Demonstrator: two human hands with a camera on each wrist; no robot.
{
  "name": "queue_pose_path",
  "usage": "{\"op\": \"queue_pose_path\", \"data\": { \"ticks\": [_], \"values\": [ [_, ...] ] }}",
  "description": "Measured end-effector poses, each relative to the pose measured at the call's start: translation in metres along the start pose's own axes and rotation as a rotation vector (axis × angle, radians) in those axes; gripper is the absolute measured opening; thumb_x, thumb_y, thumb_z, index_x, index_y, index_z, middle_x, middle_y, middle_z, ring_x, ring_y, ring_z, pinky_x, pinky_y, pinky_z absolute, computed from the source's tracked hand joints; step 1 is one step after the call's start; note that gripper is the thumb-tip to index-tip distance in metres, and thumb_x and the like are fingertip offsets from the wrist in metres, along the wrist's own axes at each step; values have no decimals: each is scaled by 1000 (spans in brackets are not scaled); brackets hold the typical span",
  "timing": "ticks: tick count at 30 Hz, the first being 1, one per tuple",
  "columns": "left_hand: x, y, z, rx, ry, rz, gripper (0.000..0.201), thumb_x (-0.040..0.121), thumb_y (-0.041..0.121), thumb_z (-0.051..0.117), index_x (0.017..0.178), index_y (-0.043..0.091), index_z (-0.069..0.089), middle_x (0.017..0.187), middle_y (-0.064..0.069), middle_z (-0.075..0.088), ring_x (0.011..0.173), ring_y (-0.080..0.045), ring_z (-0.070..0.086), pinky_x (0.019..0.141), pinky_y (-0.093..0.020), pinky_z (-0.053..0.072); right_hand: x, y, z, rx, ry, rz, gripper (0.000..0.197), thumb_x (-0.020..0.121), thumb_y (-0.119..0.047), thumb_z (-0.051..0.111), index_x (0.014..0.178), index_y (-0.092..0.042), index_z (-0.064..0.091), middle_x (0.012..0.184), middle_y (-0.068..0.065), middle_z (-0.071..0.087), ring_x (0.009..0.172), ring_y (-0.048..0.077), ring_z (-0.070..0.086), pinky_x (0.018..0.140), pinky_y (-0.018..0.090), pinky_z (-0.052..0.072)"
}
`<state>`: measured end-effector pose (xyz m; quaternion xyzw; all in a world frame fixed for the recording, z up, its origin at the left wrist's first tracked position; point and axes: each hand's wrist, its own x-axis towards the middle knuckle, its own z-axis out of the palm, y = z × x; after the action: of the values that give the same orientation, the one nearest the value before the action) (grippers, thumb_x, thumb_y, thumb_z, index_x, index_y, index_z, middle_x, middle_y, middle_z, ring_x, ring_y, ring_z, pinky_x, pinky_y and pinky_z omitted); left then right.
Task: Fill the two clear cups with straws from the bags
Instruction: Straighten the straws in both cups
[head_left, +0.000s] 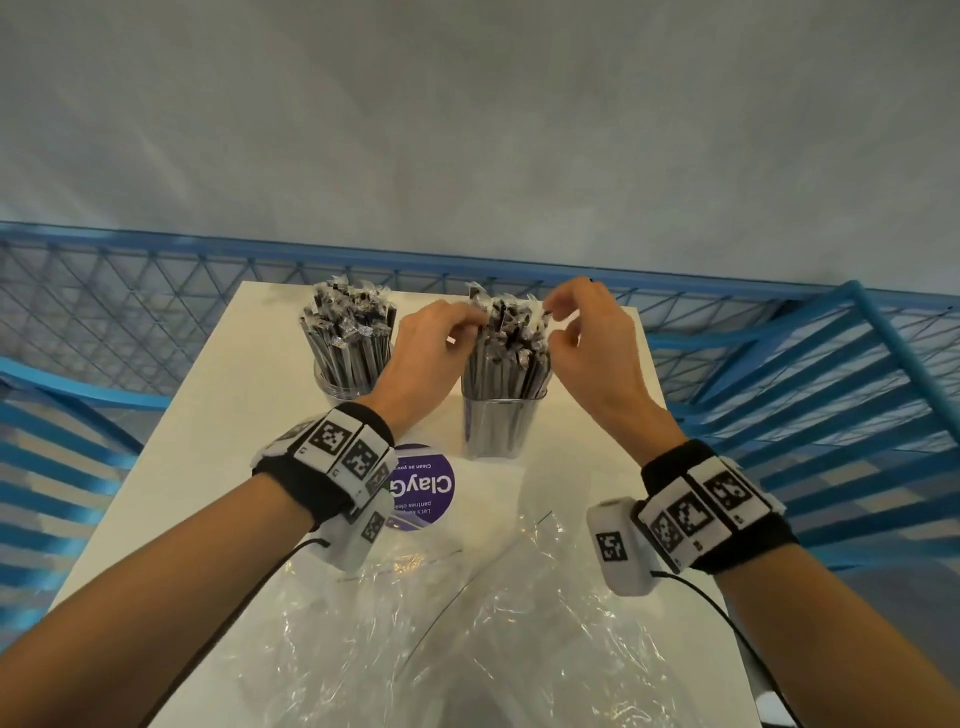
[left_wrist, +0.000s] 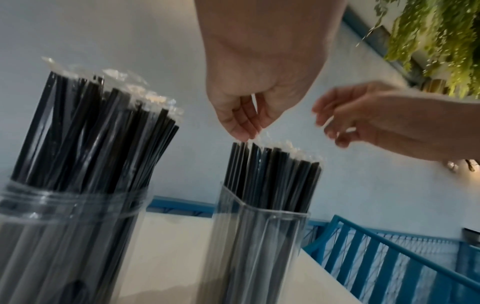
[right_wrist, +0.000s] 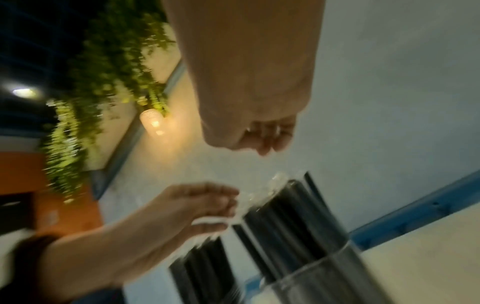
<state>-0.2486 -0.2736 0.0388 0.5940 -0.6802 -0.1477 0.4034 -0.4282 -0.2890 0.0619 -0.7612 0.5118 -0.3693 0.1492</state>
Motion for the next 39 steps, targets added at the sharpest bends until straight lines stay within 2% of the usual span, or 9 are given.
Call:
{"op": "queue_pose_path", "data": {
  "ticks": [6,8,12,17,21,24,29,32,39],
  "values": [
    [2,3,-4,3,-18,61,17,90,12,59,104,15,68,99,0,66,84,-5,58,75,-5,44,-16,-9,28,-324,-340,-154,28,91,-20,58,118,-11,56,110,9,57,91,23,57,70,29,51],
    [-2,0,-5,48,-110,80,18,88,18,63,106,19,68,99,2,63,85,-7,57,76,-14,47,-9,-9,22,-221,-289,-121,18,93,-12,54,108,-7,64,103,11,65,86,22,61,73,28,52],
    [-8,-9,-3,117,-202,66,25,87,7,63,110,16,68,104,-3,60,87,-14,59,79,-26,51,7,-12,-6,-37,-192,-15,12,89,-8,62,95,-7,71,86,-1,67,64,-2,51,62,0,38],
    [-6,-9,0,118,-200,18,27,86,3,62,110,15,69,106,-4,62,84,-12,59,83,-27,51,17,-10,-15,-3,-168,-26,10,88,-8,63,92,-8,72,76,-5,63,60,-5,51,58,0,39],
    [-11,1,-1,113,-228,69,49,80,37,69,127,25,57,118,0,50,101,-11,47,83,-28,46,8,-9,-2,-29,-276,-11,12,89,-9,61,95,-8,71,85,2,67,65,0,52,62,2,35],
    [-12,8,5,191,-183,101,54,76,53,67,121,25,58,115,0,48,105,-16,44,84,-34,43,4,-11,4,16,-268,-2,13,88,-11,64,98,-7,71,88,4,69,74,10,60,72,14,50],
    [-6,0,9,314,-134,94,28,82,38,68,100,16,70,108,-5,51,101,-23,46,82,-42,44,11,-9,-7,158,-218,45,22,80,-15,74,98,-9,65,78,-1,66,56,-2,61,53,3,45],
    [-6,-3,4,209,-86,136,22,82,27,71,97,11,71,103,-6,50,95,-20,48,79,-29,41,17,-2,-17,123,-215,35,19,79,-19,75,96,-11,70,82,0,72,66,-2,64,64,1,46],
    [14,15,-21,157,-220,249,18,92,18,58,98,3,65,92,-7,60,82,-19,55,73,-23,40,29,-8,-29,45,-99,-61,11,93,-10,56,96,-6,66,75,0,66,64,15,63,67,27,56]
  ]
}}
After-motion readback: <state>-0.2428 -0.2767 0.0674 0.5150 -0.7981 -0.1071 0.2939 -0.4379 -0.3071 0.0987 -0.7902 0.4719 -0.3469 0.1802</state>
